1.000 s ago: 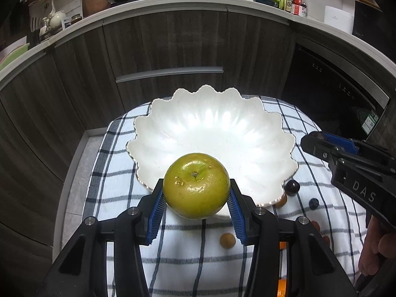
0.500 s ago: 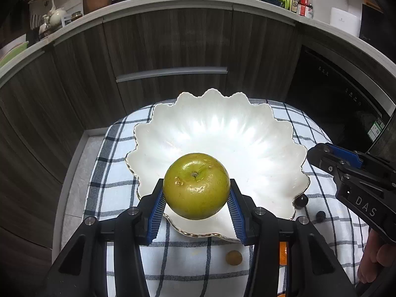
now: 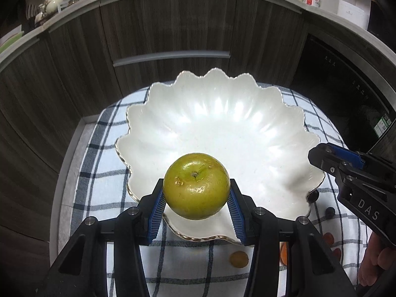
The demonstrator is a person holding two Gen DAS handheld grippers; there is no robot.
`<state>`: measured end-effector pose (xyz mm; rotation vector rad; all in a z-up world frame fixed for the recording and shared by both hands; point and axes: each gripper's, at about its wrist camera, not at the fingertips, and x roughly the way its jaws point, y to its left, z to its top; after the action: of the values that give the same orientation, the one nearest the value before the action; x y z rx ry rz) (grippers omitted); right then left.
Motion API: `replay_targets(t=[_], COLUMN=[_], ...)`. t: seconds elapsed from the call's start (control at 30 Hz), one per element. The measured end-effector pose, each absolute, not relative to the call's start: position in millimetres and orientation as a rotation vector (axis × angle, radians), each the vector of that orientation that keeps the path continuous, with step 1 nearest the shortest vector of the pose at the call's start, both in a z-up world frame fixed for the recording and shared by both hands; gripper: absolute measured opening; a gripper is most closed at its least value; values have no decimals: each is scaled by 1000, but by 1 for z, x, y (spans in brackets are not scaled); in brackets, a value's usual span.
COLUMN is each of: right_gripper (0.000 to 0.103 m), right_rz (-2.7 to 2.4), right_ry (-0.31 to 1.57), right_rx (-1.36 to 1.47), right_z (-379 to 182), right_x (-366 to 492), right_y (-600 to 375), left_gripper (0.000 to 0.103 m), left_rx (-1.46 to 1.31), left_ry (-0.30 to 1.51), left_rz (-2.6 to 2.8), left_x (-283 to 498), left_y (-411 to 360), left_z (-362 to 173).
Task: Organize fruits
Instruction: 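Carry the apple and plum over the white bowl with both tools, then open the left tool dropping the apple while the right tool releases the plum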
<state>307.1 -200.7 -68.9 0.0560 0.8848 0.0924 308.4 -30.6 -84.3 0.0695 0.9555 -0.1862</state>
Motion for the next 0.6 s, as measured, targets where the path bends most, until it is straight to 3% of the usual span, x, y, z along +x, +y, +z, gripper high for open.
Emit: replay_targets(t=[0.33,0.4,0.47,0.53,0.6], right_gripper=[31,41,63,74,77], right_rz=[104,97,94,83,70], right_ry=[942,949,933,914,895], right_rx=[75,77,92,97,103], right_z=[-82,-82,-78,-73,-69], right_x=[313,314,313,312,311], right_y=[-201,-202,-204,-206,-208], left_gripper=[49,73,82,84,88], left_rx=[72,61,64,79,84], left_ry=[993,979,937,921,914], left_rz=[-183,-175,-159,-153,-145], left_x=[308,307,304,304,304], left_y=[-32,-31,-30,-31,-31], left_z=[-91,-88,-81,-76,-72])
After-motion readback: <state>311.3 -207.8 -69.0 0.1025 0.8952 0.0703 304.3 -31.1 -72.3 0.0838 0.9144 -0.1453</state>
